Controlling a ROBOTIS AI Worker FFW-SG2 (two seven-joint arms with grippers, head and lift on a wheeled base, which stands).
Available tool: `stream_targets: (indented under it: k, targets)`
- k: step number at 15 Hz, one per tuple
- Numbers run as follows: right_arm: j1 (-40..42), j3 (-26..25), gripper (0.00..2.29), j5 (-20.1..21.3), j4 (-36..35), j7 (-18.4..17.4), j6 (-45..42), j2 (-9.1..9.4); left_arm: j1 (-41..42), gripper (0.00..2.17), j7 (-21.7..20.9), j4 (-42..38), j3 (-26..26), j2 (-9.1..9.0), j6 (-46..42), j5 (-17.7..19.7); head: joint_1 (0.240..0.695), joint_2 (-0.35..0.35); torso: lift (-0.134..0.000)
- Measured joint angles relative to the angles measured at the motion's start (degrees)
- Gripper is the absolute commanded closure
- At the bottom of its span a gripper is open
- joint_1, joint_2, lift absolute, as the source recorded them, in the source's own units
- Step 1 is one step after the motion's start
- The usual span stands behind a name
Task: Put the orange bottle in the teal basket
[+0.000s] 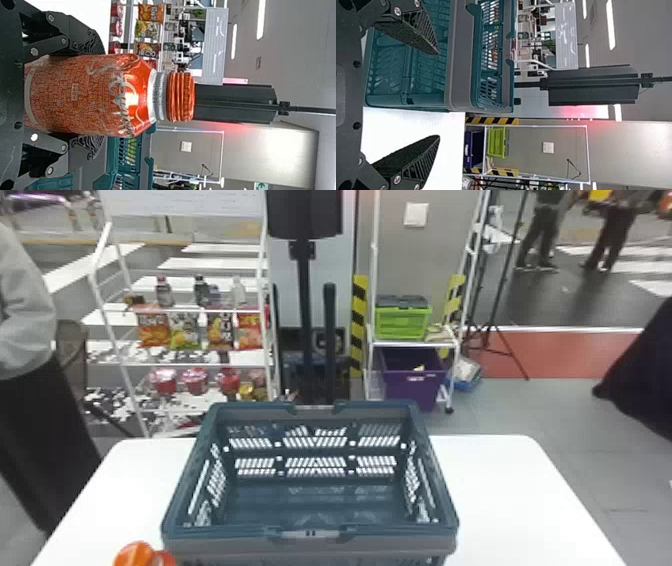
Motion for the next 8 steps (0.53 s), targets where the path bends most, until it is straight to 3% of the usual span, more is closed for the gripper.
stream_targets:
  k: [8]
  targets:
    - [0.1, 0.0, 0.14, 0.2, 0.0, 0.0, 0.0, 0.22, -0.1, 0.65, 0.0, 0.1, 0.1, 0.0, 0.0, 0.4, 0.499, 0.0, 0.0]
